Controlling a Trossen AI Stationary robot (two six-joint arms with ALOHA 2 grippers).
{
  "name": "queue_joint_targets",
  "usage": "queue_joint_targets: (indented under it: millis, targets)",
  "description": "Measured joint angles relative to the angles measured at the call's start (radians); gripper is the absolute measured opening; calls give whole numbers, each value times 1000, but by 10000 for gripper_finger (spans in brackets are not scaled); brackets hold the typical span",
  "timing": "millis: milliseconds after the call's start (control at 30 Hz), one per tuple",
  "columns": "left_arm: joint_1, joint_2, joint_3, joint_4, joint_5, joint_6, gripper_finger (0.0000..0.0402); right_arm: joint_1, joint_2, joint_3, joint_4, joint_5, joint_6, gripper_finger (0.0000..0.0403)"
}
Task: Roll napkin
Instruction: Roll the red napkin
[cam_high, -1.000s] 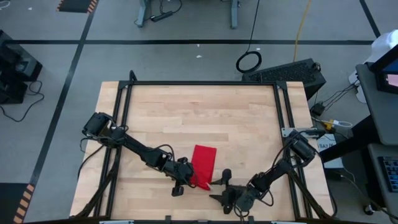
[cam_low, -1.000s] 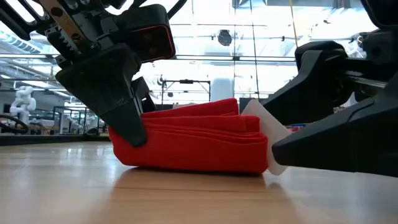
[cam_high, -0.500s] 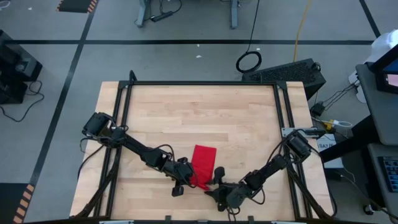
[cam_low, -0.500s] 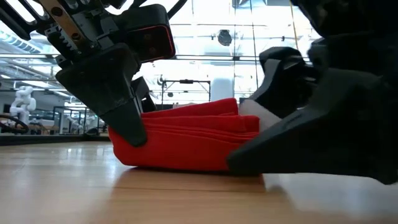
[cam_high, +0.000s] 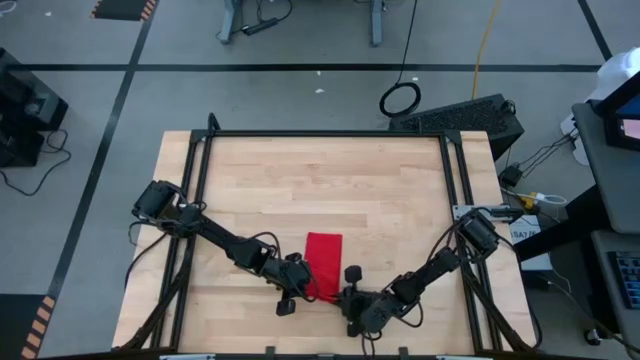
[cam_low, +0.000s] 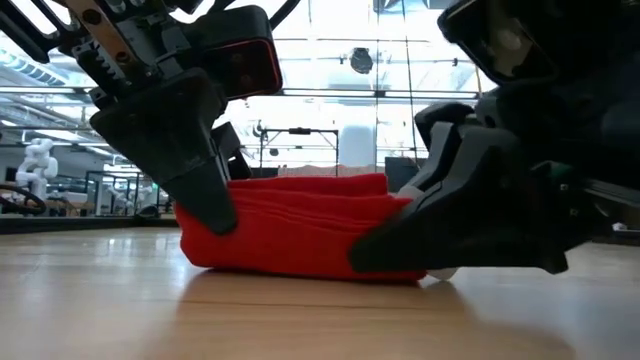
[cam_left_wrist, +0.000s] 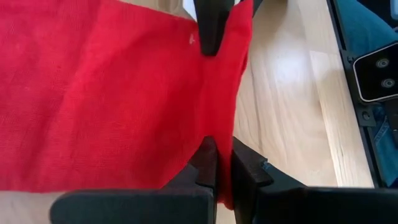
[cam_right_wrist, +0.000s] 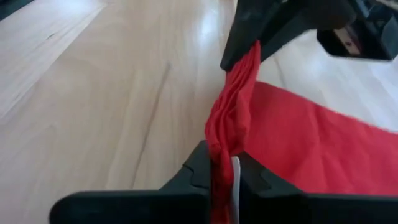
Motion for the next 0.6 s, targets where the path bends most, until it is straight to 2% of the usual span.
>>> queue_joint_targets:
  millis: [200,400,600]
  targets:
    - [-9,0,0,0,-11,2,38,-3,-17,-3,-10,2,97,10]
    - [-41,-15,1,-10,-36,27,110,-16,-73,-3,-41,-7,186,6]
    - [-85,-87,1,-87,-161,62,176,-74,-97,-18,-63,-140,319,4]
